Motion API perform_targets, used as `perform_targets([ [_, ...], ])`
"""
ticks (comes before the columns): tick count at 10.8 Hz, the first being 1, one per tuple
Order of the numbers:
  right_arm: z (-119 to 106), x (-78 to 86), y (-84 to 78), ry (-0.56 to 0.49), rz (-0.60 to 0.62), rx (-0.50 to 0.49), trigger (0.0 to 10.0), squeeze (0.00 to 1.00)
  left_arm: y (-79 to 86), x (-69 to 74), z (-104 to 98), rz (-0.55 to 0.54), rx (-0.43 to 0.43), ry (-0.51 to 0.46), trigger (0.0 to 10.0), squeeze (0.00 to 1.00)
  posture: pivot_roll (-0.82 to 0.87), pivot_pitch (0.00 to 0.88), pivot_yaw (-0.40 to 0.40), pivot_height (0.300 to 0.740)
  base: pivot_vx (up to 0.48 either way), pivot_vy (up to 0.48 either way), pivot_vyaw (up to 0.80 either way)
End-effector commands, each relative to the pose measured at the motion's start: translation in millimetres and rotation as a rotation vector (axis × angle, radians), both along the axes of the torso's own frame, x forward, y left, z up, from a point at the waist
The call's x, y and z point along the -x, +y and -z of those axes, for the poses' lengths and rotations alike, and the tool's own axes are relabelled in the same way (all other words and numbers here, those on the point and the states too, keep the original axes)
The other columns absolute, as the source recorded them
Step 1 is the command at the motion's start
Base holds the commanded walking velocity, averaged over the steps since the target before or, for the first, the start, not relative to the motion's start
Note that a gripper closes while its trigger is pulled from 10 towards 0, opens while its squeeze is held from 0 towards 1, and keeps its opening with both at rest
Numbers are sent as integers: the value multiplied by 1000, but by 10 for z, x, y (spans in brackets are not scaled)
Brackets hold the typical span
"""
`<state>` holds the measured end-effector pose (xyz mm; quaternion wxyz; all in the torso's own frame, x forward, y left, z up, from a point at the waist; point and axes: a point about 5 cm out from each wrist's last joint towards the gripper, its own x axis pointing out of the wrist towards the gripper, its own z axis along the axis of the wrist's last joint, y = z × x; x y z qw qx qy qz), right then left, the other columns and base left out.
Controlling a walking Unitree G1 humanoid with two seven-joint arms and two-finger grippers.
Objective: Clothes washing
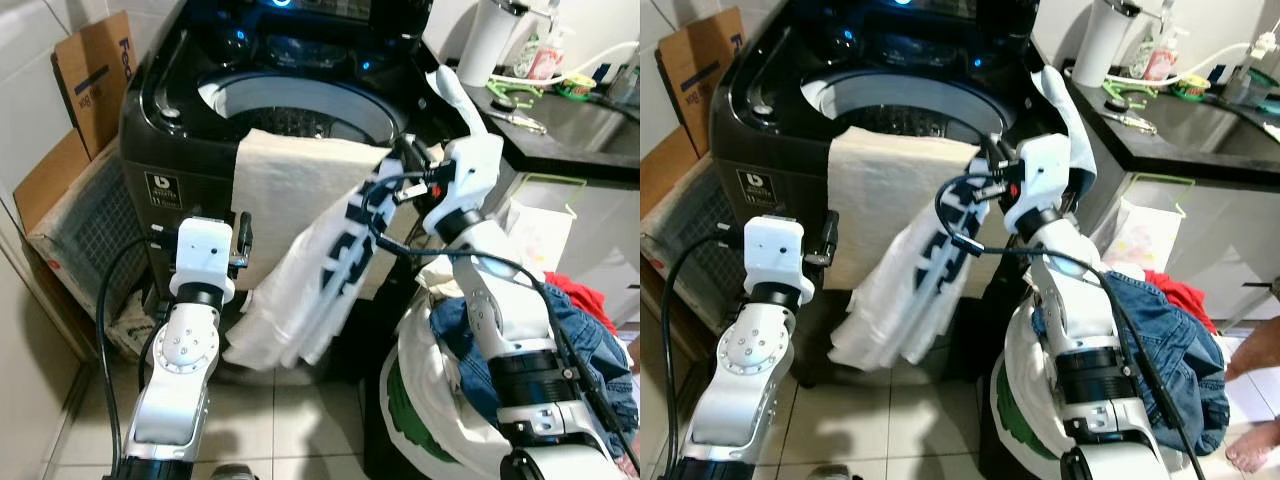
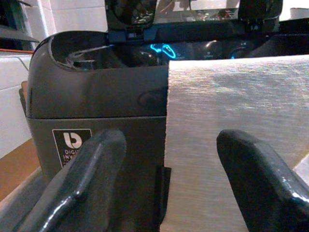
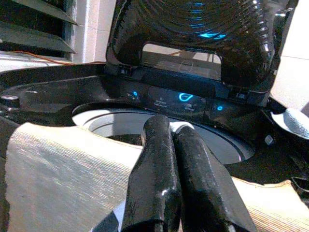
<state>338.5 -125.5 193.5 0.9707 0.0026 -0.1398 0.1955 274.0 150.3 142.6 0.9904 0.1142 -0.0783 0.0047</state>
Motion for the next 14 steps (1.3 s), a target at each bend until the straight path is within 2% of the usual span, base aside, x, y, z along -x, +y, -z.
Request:
perform_targets([
  [1, -126, -20, -58, -43, 27, 12, 10000, 0, -46, -24, -40, 21, 2, -14, 10000, 0, 193, 0, -126, 740, 0, 0, 0],
  [2, -482, -141, -201, -111, 71, -11, 10000, 0, -43, -41, -56, 25, -7, -17, 10000, 0, 187, 0, -119, 740, 0, 0, 0],
  [3, -708, -214, -313, -151, 102, -27, 10000, 0, -34, -65, -69, 21, -18, -18, 10000, 0, 185, 0, -115, 740, 0, 0, 0],
  [4, -1065, -311, -450, -206, 139, -16, 10000, 0, -23, -93, -82, 20, -21, -17, 10000, 0, 179, 0, -111, 740, 0, 0, 0],
  [5, -1566, -360, -583, -311, 189, -16, 10000, 0, -33, -104, -89, 27, -18, -17, 10000, 0, 177, 0, -112, 740, 0, 0, 0],
  [6, -1767, -351, -628, -362, 195, -22, 10000, 0, -42, -104, -91, 30, -17, -18, 10000, 0, 177, 0, -112, 740, 0, 0, 0],
  [7, -1962, -367, -725, -403, 249, 13, 10000, 0, -57, -108, -93, 32, -16, -17, 10000, 0, 181, 0, -124, 740, 0, 0, 0],
  [10, -2216, -449, -955, -430, 411, 89, 10000, 0, -52, -109, -84, 35, -17, -8, 10000, 0, 179, 0, -126, 740, 0, 0, 0],
  [11, -2250, -487, -1128, -383, 514, 80, 10000, 0, -68, -109, -79, 42, -14, -4, 10000, 0, 182, 0, -128, 740, 0, 0, 0],
  [12, -2312, -489, -1206, -358, 571, 75, 10000, 0, -73, -110, -75, 45, -11, -2, 10000, 0, 188, 0, -133, 740, 0, 0, 0],
  [13, -2322, -534, -1168, -309, 556, 96, 10000, 0, -79, -109, -72, 45, -6, -1, 10000, 0, 197, 0, -147, 740, 0, 0, 0],
  [14, -2238, -590, -1034, -294, 496, 132, 10000, 0, -76, -104, -66, 41, -3, 1, 10000, 0, 203, 0, -152, 740, 0, 0, 0],
])
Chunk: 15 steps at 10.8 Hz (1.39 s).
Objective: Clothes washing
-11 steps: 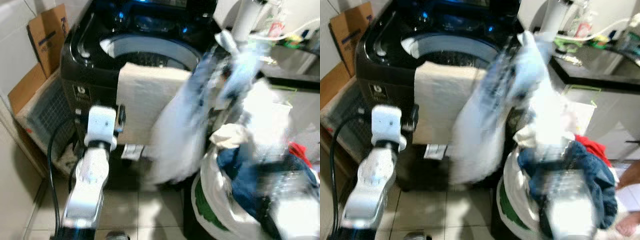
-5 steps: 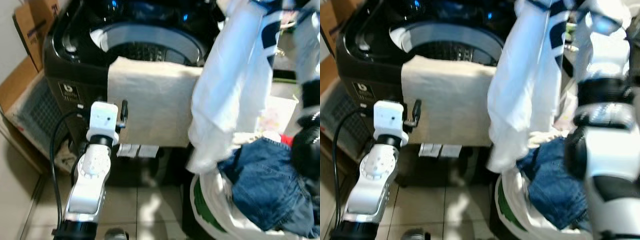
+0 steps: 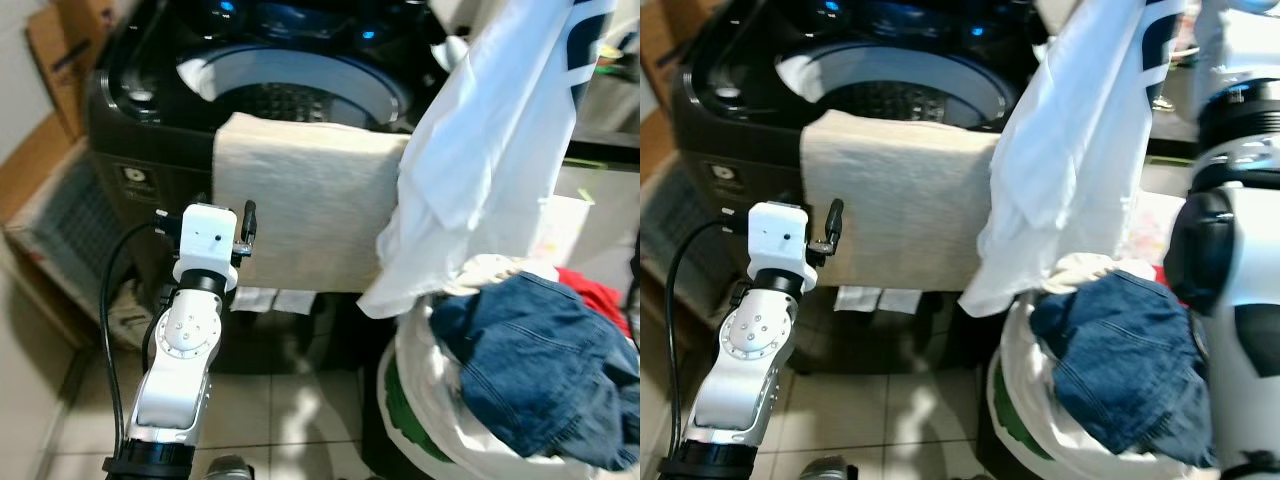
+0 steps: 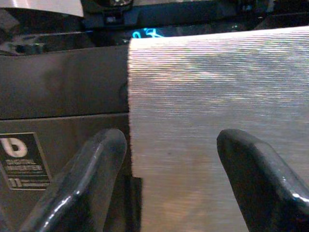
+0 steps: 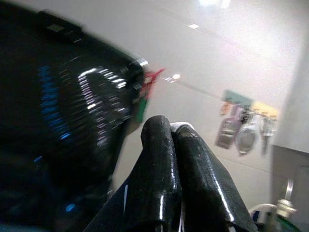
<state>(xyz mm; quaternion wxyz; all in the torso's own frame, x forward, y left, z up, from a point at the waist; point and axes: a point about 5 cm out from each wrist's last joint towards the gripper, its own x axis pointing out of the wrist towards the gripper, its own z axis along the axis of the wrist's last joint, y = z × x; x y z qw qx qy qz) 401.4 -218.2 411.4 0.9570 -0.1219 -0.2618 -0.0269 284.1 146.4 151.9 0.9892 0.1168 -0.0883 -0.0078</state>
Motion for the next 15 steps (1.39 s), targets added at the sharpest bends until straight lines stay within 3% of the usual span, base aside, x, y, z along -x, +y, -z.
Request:
perform_targets([
  [1, 55, -21, 40, 11, -8, 36, 10000, 0, -32, 10, 45, 9, 9, 28, 10000, 0, 208, 0, -154, 740, 0, 0, 0],
  [3, 123, -67, 134, 31, -26, 17, 10000, 0, -32, 26, 60, 15, 8, 37, 10000, 0, 211, 0, -156, 740, 0, 0, 0],
  [5, 221, -77, 452, -12, -191, 30, 10000, 0, 21, 70, 83, -16, 52, 49, 10000, 0, 220, 0, -164, 740, 0, 0, 0],
  [6, 177, -52, 510, -46, -220, 32, 10000, 0, 27, 80, 88, -19, 55, 52, 10000, 0, 219, 0, -164, 740, 0, 0, 0],
  [7, 113, 21, 670, -91, -358, -4, 10000, 0, 22, 83, 94, -14, 52, 55, 10000, 0, 214, 0, -165, 740, 0, 0, 0],
  [8, 366, 70, 902, -32, -534, 22, 10000, 0, 19, 74, 97, -13, 51, 56, 10000, 0, 209, 0, -167, 740, 0, 0, 0],
  [9, 504, 96, 959, -1, -584, 31, 10000, 0, 17, 77, 95, -13, 52, 55, 10000, 0, 212, 0, -174, 740, 0, 0, 0],
  [10, 927, 312, 1173, 95, -763, -31, 10000, 0, 35, 93, 98, -21, 54, 58, 10000, 0, 205, 0, -168, 740, 0, 0, 0],
  [11, 1096, 545, 1346, 131, -883, -77, 10000, 0, 41, 104, 115, -20, 50, 66, 10000, 0, 198, 0, -162, 740, 0, 0, 0],
  [13, 1395, 700, 1331, 213, -891, -123, 10000, 0, 24, 96, 116, -10, 50, 68, 10000, 0, 189, 0, -150, 740, 0, 0, 0],
  [15, 1875, 787, 1160, 337, -757, -134, 10000, 0, 65, 112, 137, -15, 54, 79, 10000, 0, 192, 0, -148, 740, 0, 0, 0],
])
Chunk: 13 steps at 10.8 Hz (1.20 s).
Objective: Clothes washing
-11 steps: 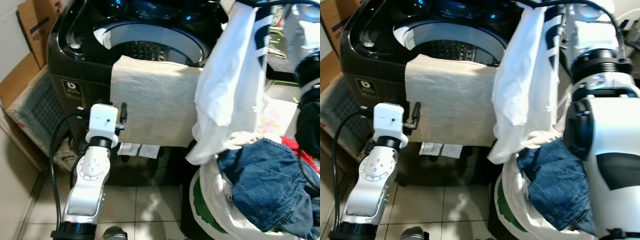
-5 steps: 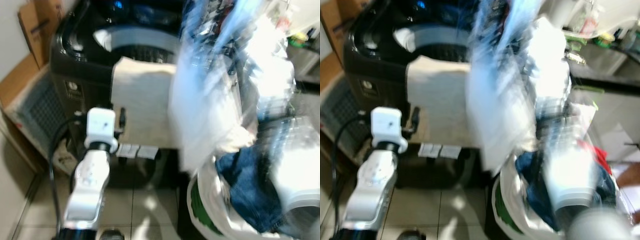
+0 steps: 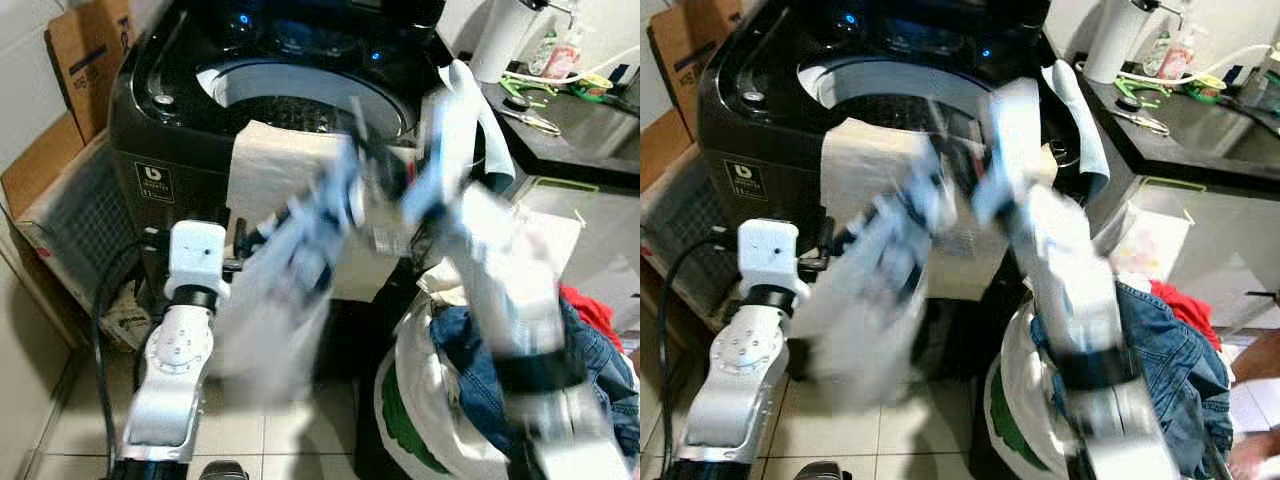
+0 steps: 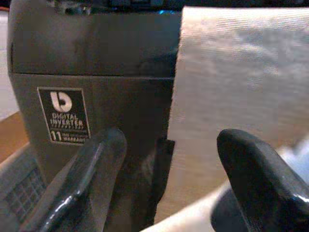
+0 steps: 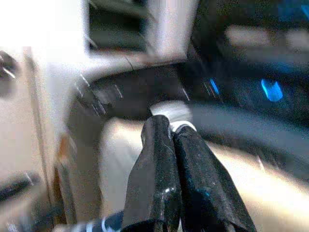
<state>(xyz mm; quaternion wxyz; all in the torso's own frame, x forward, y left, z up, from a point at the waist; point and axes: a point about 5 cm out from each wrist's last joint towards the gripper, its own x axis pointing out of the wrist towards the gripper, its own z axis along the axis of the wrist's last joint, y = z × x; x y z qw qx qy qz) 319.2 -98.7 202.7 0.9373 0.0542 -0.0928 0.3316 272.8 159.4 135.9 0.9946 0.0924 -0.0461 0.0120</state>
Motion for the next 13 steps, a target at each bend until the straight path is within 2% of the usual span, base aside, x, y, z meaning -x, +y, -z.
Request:
perform_targets([
  [1, -117, -4, -56, -54, 36, 11, 10000, 0, -38, 7, -5, 18, 20, 8, 10000, 0, 190, 0, -147, 740, 0, 0, 0],
  [4, 547, 36, -322, 61, 189, 129, 10000, 0, -25, 26, 39, 19, 3, 17, 10000, 0, 193, 0, -148, 740, 0, 0, 0],
  [5, 718, 208, -462, 152, 206, 94, 10000, 0, 125, 219, 157, 9, 9, 60, 10000, 0, 198, 0, -146, 740, 0, 0, 0],
  [6, 740, 340, -534, 179, 195, 58, 10000, 0, 170, 371, 224, 17, 38, 88, 10000, 0, 197, 0, -146, 740, 0, 0, 0],
  [7, 781, 420, -608, 178, 203, 49, 10000, 0, 73, 480, 231, 75, 49, 91, 10000, 0, 195, 0, -145, 740, 0, 0, 0],
  [10, 812, 443, -584, 150, 210, 72, 10000, 0, -65, 493, 209, 117, 55, 87, 10000, 0, 191, 0, -140, 740, 0, 0, 0],
  [11, 814, 452, -519, 107, 200, 97, 10000, 0, -26, 499, 210, 96, 77, 83, 10000, 0, 190, 0, -140, 740, 0, 0, 0],
  [13, 884, 456, -529, 128, 217, 95, 10000, 0, 8, 494, 212, 70, 82, 68, 10000, 0, 190, 0, -142, 740, 0, 0, 0],
])
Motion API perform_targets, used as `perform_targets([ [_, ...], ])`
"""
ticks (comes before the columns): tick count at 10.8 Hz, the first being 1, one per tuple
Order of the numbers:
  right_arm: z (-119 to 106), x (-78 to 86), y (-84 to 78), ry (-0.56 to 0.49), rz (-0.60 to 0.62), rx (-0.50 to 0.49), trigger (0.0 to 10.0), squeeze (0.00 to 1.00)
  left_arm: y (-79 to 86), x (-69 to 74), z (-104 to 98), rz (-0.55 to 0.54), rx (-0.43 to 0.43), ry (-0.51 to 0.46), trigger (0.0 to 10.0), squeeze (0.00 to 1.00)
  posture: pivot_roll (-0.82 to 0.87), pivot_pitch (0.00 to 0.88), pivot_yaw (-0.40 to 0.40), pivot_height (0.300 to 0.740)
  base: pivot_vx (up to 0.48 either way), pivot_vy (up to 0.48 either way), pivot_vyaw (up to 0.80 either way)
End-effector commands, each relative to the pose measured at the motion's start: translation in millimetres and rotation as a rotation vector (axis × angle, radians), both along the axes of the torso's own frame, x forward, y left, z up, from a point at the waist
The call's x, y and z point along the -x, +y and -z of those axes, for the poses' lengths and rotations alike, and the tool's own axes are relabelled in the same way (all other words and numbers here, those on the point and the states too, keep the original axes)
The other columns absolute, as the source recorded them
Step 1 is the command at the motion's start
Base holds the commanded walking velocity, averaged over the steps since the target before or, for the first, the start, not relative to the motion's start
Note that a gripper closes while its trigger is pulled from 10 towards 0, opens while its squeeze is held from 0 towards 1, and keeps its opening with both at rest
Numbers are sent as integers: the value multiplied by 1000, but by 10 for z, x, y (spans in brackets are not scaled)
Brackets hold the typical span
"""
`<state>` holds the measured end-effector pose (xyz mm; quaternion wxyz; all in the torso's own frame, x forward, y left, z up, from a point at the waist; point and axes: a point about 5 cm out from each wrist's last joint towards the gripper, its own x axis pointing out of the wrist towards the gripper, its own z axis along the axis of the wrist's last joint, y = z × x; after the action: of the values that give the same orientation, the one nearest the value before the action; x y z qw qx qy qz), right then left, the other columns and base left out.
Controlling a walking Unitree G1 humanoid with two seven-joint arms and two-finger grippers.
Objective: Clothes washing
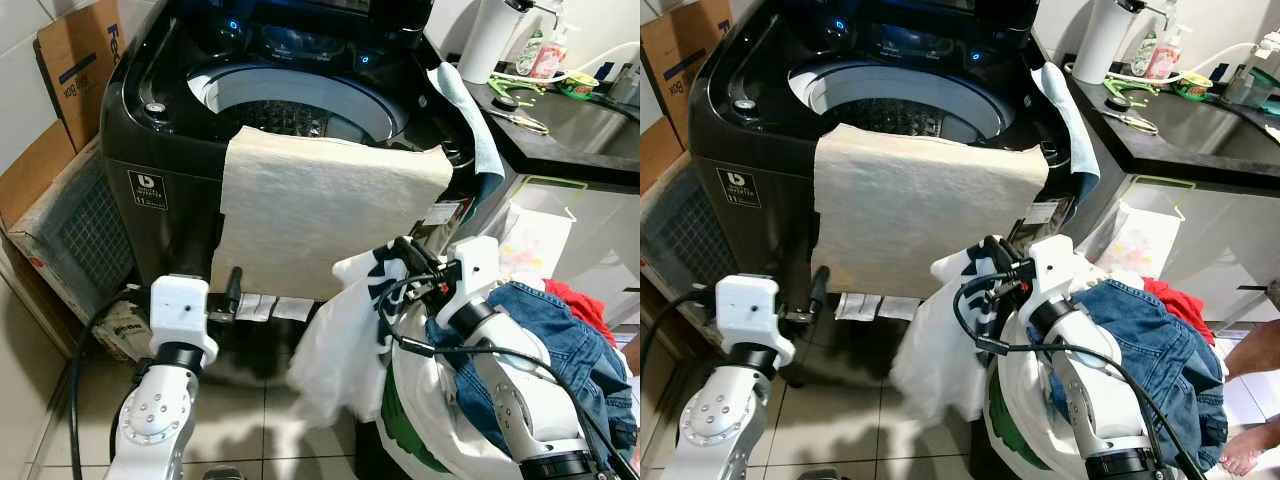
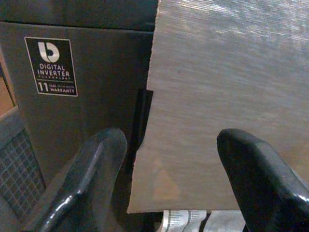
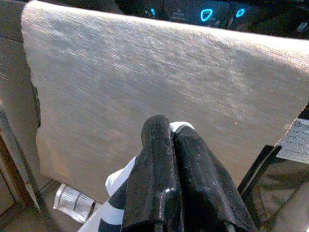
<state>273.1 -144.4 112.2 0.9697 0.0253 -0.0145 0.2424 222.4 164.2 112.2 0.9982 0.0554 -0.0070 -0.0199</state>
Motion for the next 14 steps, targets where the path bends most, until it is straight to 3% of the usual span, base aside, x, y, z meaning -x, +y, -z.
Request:
perform_targets([
  [1, -15, -45, -62, -14, 34, 5, 10000, 0, -45, -44, -32, 8, 7, -18, 10000, 0, 193, 0, -145, 740, 0, 0, 0],
  [6, -100, -190, 25, -64, 49, 13, 10000, 0, -95, -97, -92, 23, -38, -41, 10000, 0, 195, 0, -130, 740, 0, 0, 0],
  [10, -251, -290, 35, -115, 62, 4, 10000, 0, -22, -176, -144, -26, -25, -74, 10000, 0, 196, 0, -131, 740, 0, 0, 0],
  [11, -469, -375, 71, -173, 58, -21, 10000, 0, -31, -185, -147, -22, -36, -76, 10000, 0, 194, 0, -128, 740, 0, 0, 0],
  [12, -901, -569, 74, -267, 47, -39, 10000, 0, -43, -206, -152, -15, -43, -78, 10000, 0, 195, 0, -130, 740, 0, 0, 0],
  [13, -1276, -748, 86, -339, 9, -4, 10000, 0, -41, -237, -157, -15, -48, -80, 10000, 0, 189, 0, -133, 740, 0, 0, 0],
  [14, -1507, -867, 125, -377, -16, 57, 10000, 0, -49, -261, -161, -13, -50, -84, 10000, 0, 191, 0, -142, 740, 0, 0, 0],
])
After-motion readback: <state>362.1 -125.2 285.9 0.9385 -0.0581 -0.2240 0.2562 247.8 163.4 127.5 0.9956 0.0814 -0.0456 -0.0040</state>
